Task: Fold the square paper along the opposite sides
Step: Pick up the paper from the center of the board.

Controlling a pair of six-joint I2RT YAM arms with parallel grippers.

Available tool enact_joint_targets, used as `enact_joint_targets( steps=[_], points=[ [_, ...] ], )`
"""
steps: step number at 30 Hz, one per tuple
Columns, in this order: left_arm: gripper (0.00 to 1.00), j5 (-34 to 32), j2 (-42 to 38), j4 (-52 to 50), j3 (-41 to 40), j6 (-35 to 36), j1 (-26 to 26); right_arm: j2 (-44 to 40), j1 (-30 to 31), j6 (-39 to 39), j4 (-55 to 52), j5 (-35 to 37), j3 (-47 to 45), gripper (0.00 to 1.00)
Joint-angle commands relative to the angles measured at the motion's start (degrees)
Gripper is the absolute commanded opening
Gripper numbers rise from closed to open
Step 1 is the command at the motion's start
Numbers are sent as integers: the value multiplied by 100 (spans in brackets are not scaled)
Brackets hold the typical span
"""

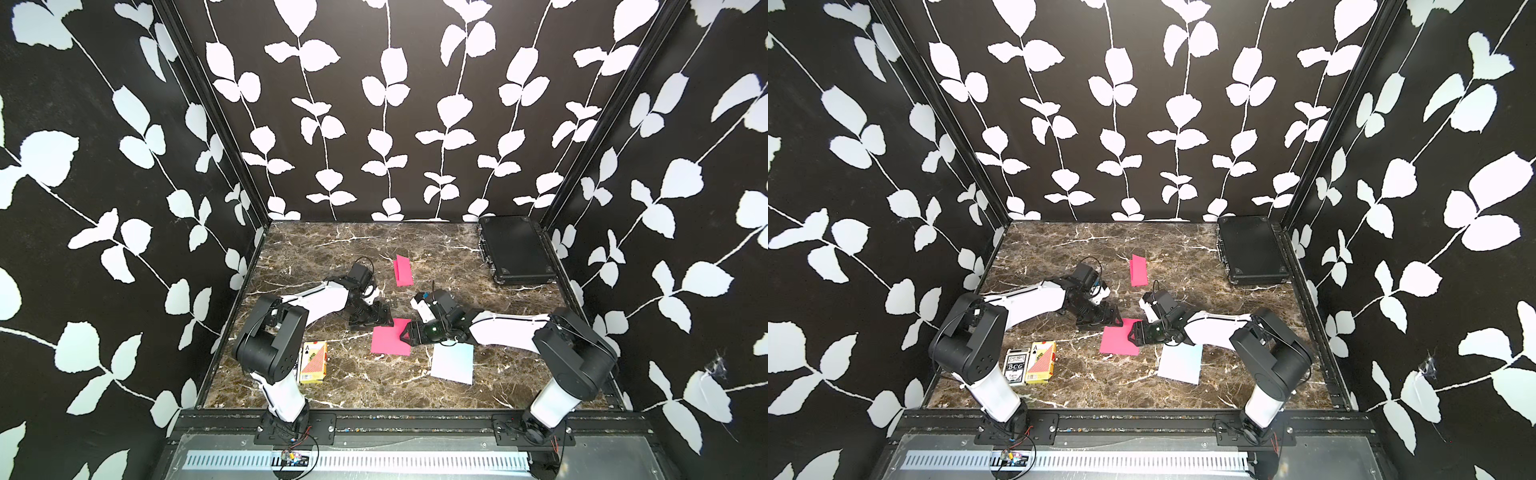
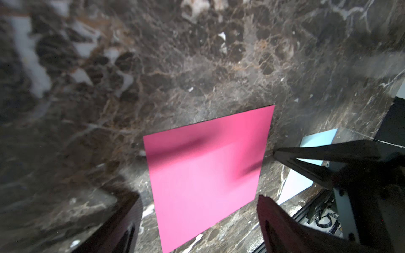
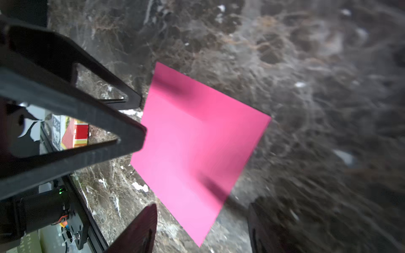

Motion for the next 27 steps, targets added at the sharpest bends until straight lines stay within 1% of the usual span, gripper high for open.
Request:
enact_joint_targets(
  steps=[1, 7, 11, 15, 16, 20, 23, 27],
  points=[
    [86, 7, 80, 89, -207, -17, -29, 356, 62, -55, -202, -134, 22, 68],
    [86, -230, 67, 202, -333, -120, -22, 572, 101, -165, -155, -238, 211, 68],
    [86, -277, 36, 362, -393, -226, -5, 754, 163, -253, -195, -340, 392, 67],
    [82, -250, 10, 655, -637, -390, 8, 802, 164, -343, -174, -375, 469, 67],
    [79, -259, -3, 697, -698, -422, 11, 809, 168, -363, -173, -376, 489, 67],
    [59, -307, -69, 763, -823, -465, 30, 863, 166, -391, -171, -376, 526, 67],
    [49, -321, -129, 752, -834, -458, 57, 844, 163, -416, -192, -350, 559, 67],
    [41, -303, -182, 735, -818, -422, 83, 782, 163, -443, -228, -295, 570, 67]
  ],
)
